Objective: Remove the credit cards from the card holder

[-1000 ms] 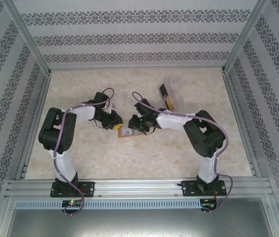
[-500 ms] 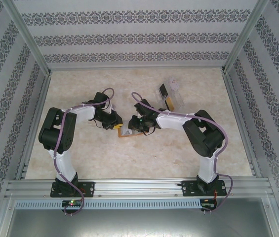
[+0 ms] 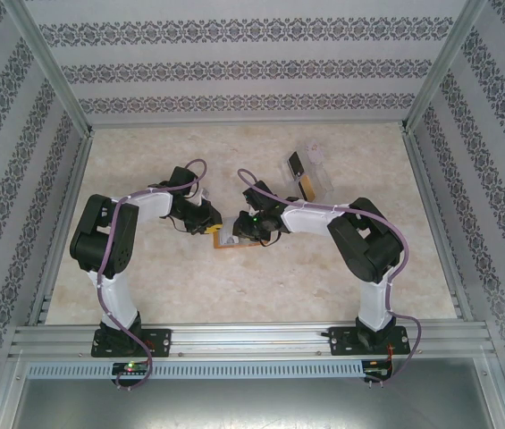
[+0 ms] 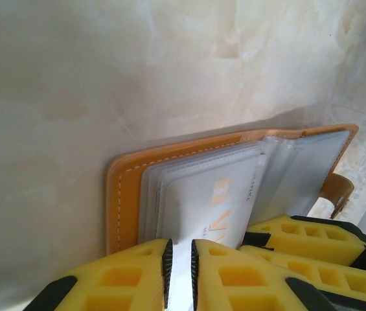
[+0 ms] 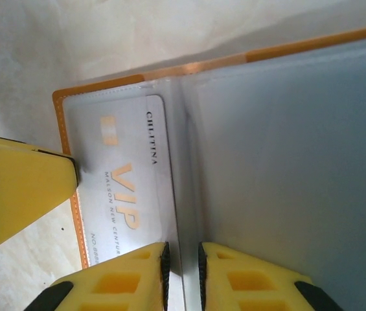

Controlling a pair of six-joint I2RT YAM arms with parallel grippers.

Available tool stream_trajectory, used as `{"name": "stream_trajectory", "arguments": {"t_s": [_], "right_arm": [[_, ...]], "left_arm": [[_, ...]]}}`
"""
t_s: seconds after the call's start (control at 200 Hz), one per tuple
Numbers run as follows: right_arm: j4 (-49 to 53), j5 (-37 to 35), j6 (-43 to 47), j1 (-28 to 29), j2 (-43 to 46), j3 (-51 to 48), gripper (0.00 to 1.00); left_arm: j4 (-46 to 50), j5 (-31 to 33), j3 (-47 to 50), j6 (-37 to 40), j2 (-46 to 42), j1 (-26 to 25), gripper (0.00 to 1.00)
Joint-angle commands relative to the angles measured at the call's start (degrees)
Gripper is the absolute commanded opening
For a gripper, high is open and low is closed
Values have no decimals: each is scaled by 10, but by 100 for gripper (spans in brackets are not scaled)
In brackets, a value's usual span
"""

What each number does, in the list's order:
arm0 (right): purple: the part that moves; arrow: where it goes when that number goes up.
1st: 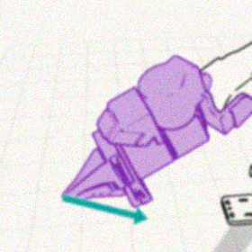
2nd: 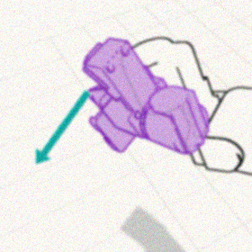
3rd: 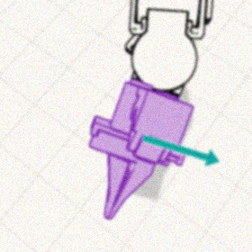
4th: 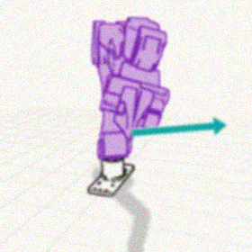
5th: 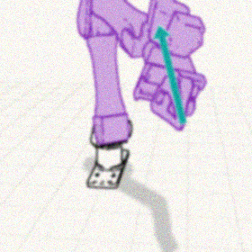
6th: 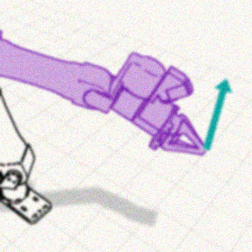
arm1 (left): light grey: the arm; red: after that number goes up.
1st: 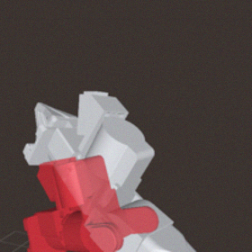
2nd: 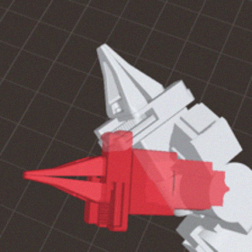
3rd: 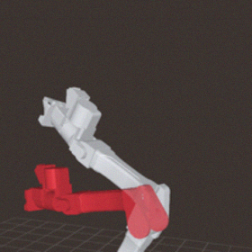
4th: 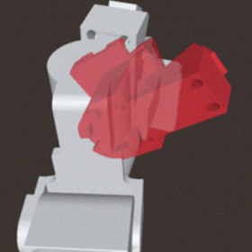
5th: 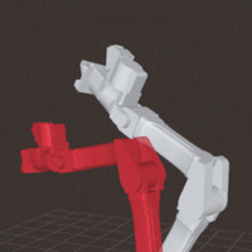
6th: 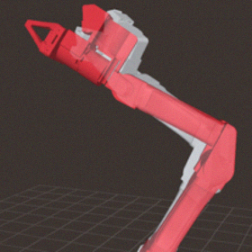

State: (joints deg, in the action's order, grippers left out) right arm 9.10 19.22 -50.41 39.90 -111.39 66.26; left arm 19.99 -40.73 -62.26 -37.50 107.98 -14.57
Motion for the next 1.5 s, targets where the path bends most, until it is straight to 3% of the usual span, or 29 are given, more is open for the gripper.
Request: {"name": "stream_trajectory", "arguments": {"t_s": [0.0, 0.27, 0.42, 0.759, 1.014, 1.229, 1.499], "right_arm": [[-13, 25, 15, 3, -17, 8, 22], [-34, 46, 24, 1, -17, 13, 21], [-25, 31, 22, -1, -15, 10, 14], [-1, -18, 25, -11, 29, -33, 8], [-26, -2, 22, -16, 38, -43, 9], [-86, 43, -6, -16, 43, -54, 19], [-86, 50, -35, -16, 22, -53, 19]], "left_arm": [[-5, 14, 16, 8, 19, -4, 19], [-15, 11, 28, 3, 17, -4, 18], [-16, 10, 26, 2, 13, -4, 19], [8, 30, -5, 18, 0, -4, 36], [13, 23, -16, 25, -2, -4, 34], [7, 13, -10, 22, 4, -4, 30], [1, 11, 4, 15, 11, -3, 27]]}}
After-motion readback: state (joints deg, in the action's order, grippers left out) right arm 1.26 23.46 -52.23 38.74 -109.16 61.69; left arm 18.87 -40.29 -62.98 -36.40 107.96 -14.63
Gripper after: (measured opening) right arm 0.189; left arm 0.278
